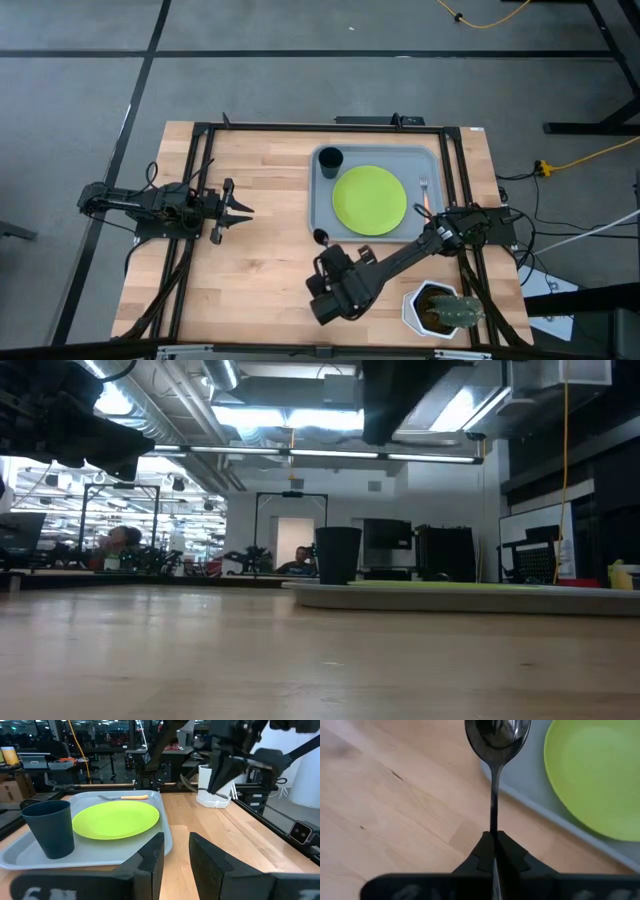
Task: Pick and place plate/cup/fork/spoon on tray
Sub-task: Put the black spoon on the gray serving tray to the right of the light green plate
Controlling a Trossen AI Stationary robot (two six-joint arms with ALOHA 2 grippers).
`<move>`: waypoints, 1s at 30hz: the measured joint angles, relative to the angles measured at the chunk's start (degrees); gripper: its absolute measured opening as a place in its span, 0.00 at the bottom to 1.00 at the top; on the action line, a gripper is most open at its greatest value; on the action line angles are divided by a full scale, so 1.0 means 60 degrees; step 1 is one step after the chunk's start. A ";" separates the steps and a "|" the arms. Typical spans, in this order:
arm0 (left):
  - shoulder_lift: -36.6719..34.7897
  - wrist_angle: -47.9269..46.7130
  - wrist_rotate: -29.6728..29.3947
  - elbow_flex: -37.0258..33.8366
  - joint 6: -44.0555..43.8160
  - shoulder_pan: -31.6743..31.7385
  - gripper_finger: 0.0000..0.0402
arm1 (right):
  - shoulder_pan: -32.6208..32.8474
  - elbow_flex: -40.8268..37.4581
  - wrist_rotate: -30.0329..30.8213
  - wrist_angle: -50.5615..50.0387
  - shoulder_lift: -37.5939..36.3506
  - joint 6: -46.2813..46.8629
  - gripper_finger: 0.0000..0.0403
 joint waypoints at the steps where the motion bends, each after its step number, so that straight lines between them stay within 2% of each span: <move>1: -0.0003 0.0001 0.0000 0.0001 0.0000 0.0004 0.21 | -0.0049 -0.0101 0.0013 0.0020 -0.0101 -0.0119 0.01; 9: 0.0000 -0.0003 -0.0004 0.0001 0.0000 0.0001 0.21 | -0.0525 -0.2408 -0.0516 0.0010 -0.1027 -0.0108 0.01; 15: 0.0000 0.0001 -0.0004 0.0001 0.0000 0.0000 0.21 | -0.0504 -0.4451 -0.0223 0.0017 -0.2623 0.0258 0.01; 20: 0.0000 0.0001 -0.0004 0.0001 0.0000 0.0000 0.21 | -0.0510 -0.7010 0.0035 0.0234 -0.4285 0.0805 0.01; 30: 0.0000 0.0000 -0.0004 0.0000 0.0000 0.0000 0.21 | -0.0537 -1.2906 0.0152 0.3105 -0.8056 0.2855 0.01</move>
